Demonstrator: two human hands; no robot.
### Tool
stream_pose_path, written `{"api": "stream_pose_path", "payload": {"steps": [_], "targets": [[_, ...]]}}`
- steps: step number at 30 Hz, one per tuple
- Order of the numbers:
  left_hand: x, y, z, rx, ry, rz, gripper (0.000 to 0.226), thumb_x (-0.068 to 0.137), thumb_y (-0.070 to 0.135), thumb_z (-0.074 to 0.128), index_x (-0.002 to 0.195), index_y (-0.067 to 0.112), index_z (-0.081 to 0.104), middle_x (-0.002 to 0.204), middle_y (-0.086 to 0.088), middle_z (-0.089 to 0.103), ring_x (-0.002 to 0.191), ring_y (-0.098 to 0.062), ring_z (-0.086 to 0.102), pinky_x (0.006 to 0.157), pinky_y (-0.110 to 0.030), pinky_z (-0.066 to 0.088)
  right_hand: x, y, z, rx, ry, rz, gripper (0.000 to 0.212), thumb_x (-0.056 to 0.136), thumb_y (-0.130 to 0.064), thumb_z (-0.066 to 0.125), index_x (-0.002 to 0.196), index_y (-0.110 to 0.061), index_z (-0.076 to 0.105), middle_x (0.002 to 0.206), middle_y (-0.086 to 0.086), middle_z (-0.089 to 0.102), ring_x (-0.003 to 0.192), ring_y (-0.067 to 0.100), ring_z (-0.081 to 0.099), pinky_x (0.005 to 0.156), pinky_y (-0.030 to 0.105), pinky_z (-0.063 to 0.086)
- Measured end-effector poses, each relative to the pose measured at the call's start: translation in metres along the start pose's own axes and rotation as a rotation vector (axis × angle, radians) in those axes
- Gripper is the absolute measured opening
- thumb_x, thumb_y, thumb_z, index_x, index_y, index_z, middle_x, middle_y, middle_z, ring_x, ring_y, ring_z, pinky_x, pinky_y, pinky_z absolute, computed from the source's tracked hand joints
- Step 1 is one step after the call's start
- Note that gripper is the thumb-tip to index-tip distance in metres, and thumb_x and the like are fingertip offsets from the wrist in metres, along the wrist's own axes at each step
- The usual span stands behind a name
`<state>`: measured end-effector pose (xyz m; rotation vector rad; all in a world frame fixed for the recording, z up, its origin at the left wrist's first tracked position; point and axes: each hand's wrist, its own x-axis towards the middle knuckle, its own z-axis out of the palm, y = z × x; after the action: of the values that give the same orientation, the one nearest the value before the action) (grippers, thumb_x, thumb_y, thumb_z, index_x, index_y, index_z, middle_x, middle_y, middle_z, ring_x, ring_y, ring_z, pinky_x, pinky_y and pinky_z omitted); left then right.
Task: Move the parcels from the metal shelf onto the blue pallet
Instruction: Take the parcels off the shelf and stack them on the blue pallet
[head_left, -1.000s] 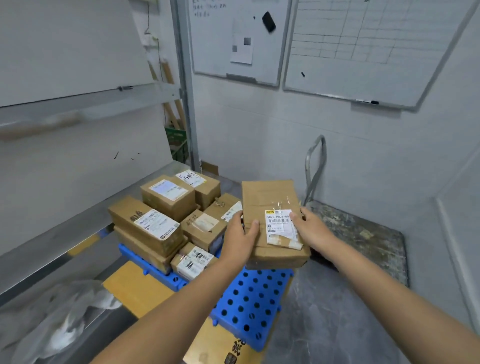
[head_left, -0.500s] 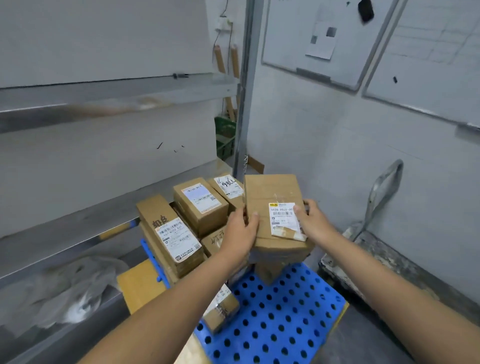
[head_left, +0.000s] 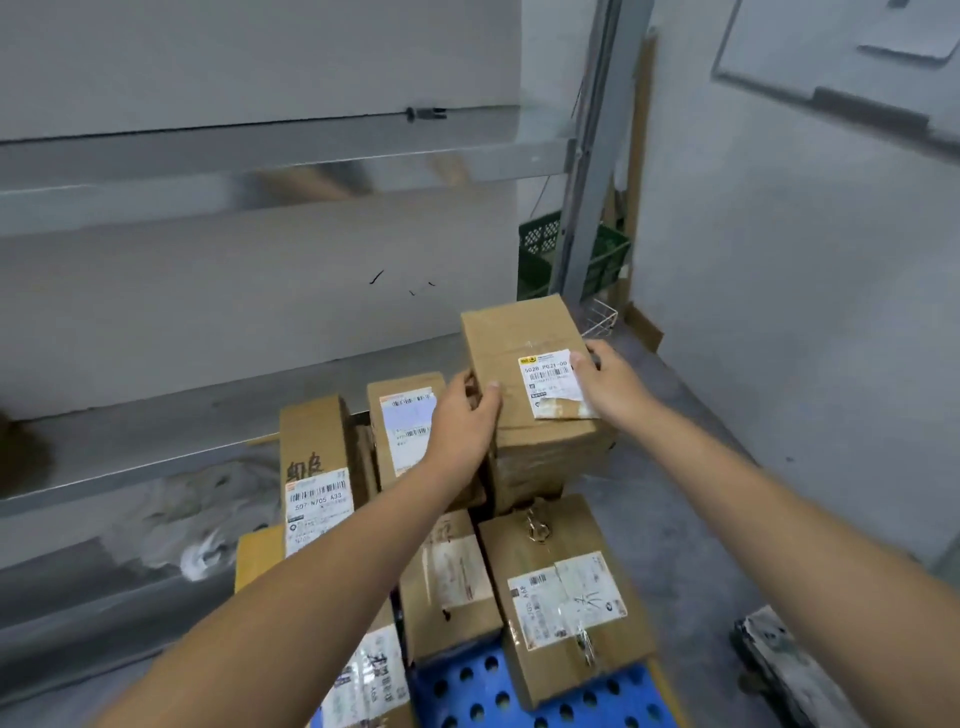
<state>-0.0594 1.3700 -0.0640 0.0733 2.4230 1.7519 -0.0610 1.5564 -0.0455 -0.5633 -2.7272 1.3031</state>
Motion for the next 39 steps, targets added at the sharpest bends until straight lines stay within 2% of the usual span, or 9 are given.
{"api": "stream_pose_path", "payload": {"steps": [6,9,12,18,22,26,29,32,39], "targets": [[0.027,-0.015,0.013,0.069,0.092,-0.091,0.041,0.098,0.038,0.051,0.133,0.018,0.05,0.11,0.01,0.056,0.093,-0.006,0.051,0.068,-0.013,0.038,0.045,0.022,0.019,0.01,-0.16,-0.009,0.036,0.101,-0.036,0.037,0.129,-0.017,0.049,0.122,0.005,0.058,0.098,0.016,0.05,0.08,0.033,0.038],[0.031,-0.02,0.018,0.091,0.111,-0.121,0.043,0.099,0.038,0.049,0.135,0.016,0.048,0.107,0.011,0.051,0.097,-0.008,0.05,0.08,-0.022,0.038,0.052,0.03,0.025,0.031,-0.202,-0.018,0.038,0.101,-0.038,0.037,0.131,-0.018,0.047,0.116,0.0,0.056,0.096,0.015,0.049,0.077,0.032,0.036],[0.032,-0.021,0.022,0.111,0.137,-0.108,0.04,0.099,0.036,0.05,0.133,0.015,0.051,0.107,0.011,0.053,0.097,-0.009,0.052,0.083,-0.023,0.037,0.056,0.034,0.026,0.059,-0.215,-0.031,0.04,0.101,-0.041,0.037,0.133,-0.019,0.045,0.112,-0.003,0.053,0.095,0.014,0.05,0.075,0.031,0.035],[0.029,-0.016,0.021,0.161,0.143,-0.102,0.039,0.099,0.035,0.048,0.132,0.014,0.051,0.11,0.008,0.057,0.094,-0.009,0.053,0.082,-0.023,0.039,0.056,0.036,0.025,0.07,-0.258,-0.039,0.046,0.1,-0.042,0.036,0.138,-0.017,0.042,0.132,0.005,0.055,0.104,0.017,0.051,0.081,0.031,0.037],[0.023,-0.014,0.017,0.224,0.127,-0.097,0.042,0.1,0.036,0.046,0.135,0.013,0.048,0.131,-0.004,0.055,0.116,-0.019,0.053,0.096,-0.033,0.045,0.049,0.034,0.021,-0.003,-0.282,-0.007,0.066,0.099,-0.052,0.034,0.152,-0.015,0.02,0.155,0.007,0.031,0.138,0.026,0.035,0.107,0.038,0.031],[0.009,-0.006,0.007,0.26,0.15,-0.057,0.044,0.099,0.037,0.047,0.135,0.012,0.047,0.135,-0.007,0.05,0.124,-0.023,0.048,0.097,-0.03,0.039,0.038,0.022,0.015,-0.042,-0.219,-0.038,0.064,0.1,-0.048,0.035,0.151,-0.013,0.022,0.154,0.009,0.032,0.139,0.027,0.034,0.106,0.036,0.03],[-0.007,0.001,-0.017,0.332,0.168,-0.021,0.054,0.1,0.037,0.048,0.147,0.013,0.034,0.15,-0.006,0.038,0.136,-0.023,0.037,0.105,-0.032,0.034,0.019,-0.001,0.012,-0.078,-0.113,-0.138,0.053,0.101,-0.039,0.039,0.146,-0.011,0.033,0.143,0.015,0.042,0.13,0.029,0.043,0.097,0.033,0.034],[-0.027,0.008,-0.058,0.426,0.218,0.029,0.059,0.1,0.035,0.048,0.15,0.01,0.029,0.154,-0.009,0.032,0.141,-0.023,0.032,0.112,-0.036,0.029,-0.007,-0.038,0.012,-0.117,-0.038,-0.258,0.051,0.101,-0.035,0.038,0.145,-0.011,0.035,0.144,0.015,0.04,0.133,0.03,0.039,0.107,0.04,0.032],[-0.124,-0.02,-0.207,0.619,0.254,0.148,0.062,0.095,0.037,0.055,0.146,0.01,0.035,0.148,-0.008,0.04,0.137,-0.026,0.037,0.113,-0.04,0.031,-0.121,-0.149,0.087,-0.264,-0.27,-0.509,0.055,0.101,-0.042,0.035,0.146,-0.01,0.034,0.149,0.012,0.037,0.138,0.026,0.034,0.111,0.038,0.028]]}}
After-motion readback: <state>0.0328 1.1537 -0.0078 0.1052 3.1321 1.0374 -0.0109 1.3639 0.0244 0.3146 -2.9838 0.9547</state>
